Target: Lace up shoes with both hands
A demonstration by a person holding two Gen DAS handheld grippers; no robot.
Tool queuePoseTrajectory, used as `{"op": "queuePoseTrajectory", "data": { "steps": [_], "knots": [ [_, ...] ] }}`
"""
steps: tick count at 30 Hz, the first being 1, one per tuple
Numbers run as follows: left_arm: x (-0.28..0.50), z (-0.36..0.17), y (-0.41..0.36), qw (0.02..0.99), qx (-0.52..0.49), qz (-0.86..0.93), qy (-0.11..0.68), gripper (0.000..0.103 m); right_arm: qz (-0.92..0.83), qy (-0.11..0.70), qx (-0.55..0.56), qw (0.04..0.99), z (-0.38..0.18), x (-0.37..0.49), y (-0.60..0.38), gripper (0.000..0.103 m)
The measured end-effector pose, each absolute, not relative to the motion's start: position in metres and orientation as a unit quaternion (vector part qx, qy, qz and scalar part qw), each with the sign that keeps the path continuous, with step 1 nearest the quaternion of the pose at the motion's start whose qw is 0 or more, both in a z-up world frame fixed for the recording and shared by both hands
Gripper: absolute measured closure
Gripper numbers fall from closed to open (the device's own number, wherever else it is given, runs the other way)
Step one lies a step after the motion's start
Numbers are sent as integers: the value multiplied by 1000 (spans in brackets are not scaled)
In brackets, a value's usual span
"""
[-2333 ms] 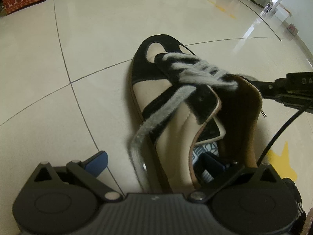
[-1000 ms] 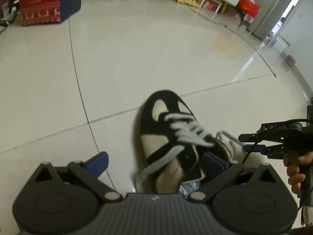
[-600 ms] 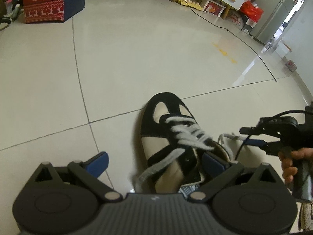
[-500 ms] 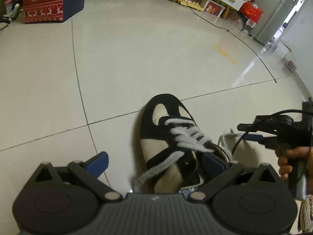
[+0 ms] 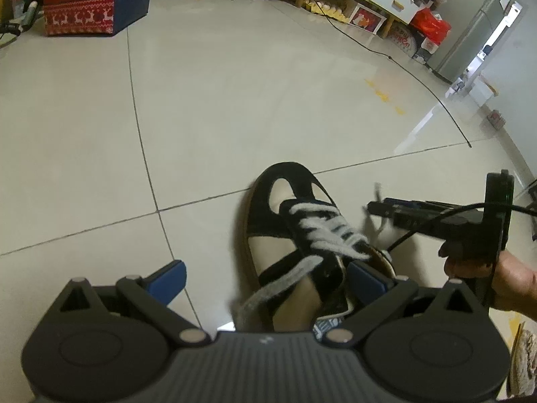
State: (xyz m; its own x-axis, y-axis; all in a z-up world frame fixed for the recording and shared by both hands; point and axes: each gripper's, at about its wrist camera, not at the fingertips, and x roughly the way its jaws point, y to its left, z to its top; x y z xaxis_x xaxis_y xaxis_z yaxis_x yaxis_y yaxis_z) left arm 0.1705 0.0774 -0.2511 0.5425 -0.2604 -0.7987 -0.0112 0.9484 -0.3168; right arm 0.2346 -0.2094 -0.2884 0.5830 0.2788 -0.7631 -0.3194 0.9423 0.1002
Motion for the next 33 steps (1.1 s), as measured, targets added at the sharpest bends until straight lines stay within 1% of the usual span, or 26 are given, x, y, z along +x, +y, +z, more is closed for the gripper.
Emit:
{"op": "queuePoseTrajectory", "data": {
  "steps": [6, 10, 13, 16, 20, 24, 27, 31, 32, 33],
  "knots": [
    [152, -243, 86, 871, -143, -61, 466, 1, 219, 438, -49, 871, -283, 232, -202, 68],
    [145, -249, 90, 863, -157, -56, 477, 1, 296, 470, -83, 828, -276, 230, -201, 69],
    [143, -250, 94, 859, -163, -55, 482, 1, 329, 500, -136, 789, -269, 229, -201, 71],
    [139, -242, 96, 866, -158, -58, 472, 1, 314, 507, -171, 784, -264, 230, -207, 73],
    [131, -241, 99, 869, -158, -52, 466, 1, 296, 508, -147, 796, -260, 226, -216, 73],
    [134, -244, 99, 861, -169, -55, 477, 1, 299, 491, -155, 803, -252, 225, -199, 73],
    [134, -239, 99, 865, -164, -59, 471, 1, 301, 487, -130, 810, -249, 227, -183, 73],
    [131, -239, 102, 867, -169, -54, 466, 1, 310, 465, -157, 814, -251, 224, -165, 73],
    [132, -240, 103, 864, -176, -55, 468, 1, 313, 465, -164, 812, -250, 226, -161, 78],
    [134, -241, 104, 861, -184, -57, 471, 1, 314, 466, -168, 810, -248, 228, -158, 91]
  ]
}}
